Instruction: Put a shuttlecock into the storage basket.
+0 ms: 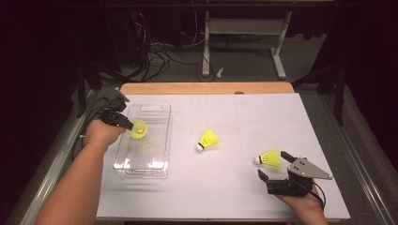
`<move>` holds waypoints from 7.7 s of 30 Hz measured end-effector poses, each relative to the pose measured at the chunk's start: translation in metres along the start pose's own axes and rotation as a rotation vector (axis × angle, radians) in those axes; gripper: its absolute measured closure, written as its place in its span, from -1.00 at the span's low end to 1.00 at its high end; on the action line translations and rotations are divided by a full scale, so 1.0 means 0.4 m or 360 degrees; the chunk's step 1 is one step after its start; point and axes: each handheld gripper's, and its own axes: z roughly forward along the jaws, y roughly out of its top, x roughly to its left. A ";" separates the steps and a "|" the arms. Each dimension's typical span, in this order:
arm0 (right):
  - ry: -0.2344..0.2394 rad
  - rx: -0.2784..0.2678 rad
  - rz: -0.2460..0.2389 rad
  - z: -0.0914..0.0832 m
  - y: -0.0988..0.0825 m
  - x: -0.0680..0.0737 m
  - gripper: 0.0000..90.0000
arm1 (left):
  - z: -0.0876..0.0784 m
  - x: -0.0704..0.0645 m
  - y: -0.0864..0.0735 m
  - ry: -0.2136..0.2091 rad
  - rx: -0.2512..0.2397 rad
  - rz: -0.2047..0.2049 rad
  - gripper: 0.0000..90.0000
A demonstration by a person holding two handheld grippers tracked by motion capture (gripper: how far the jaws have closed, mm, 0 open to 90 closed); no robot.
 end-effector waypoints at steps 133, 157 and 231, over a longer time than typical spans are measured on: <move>-0.0004 0.0000 0.0002 -0.002 0.004 0.007 -1.00 | -0.077 -0.227 -0.061 -0.0139 0.0259 0.0347 -0.99; -0.0006 -0.0008 0.0004 -0.007 0.004 0.003 -1.00 | -0.060 -0.346 -0.013 -0.0208 0.0244 0.0451 -0.98; 0.0017 -0.0037 0.0005 -0.008 0.011 -0.002 -1.00 | 0.186 -0.535 0.120 -0.0223 0.0304 0.0647 -0.85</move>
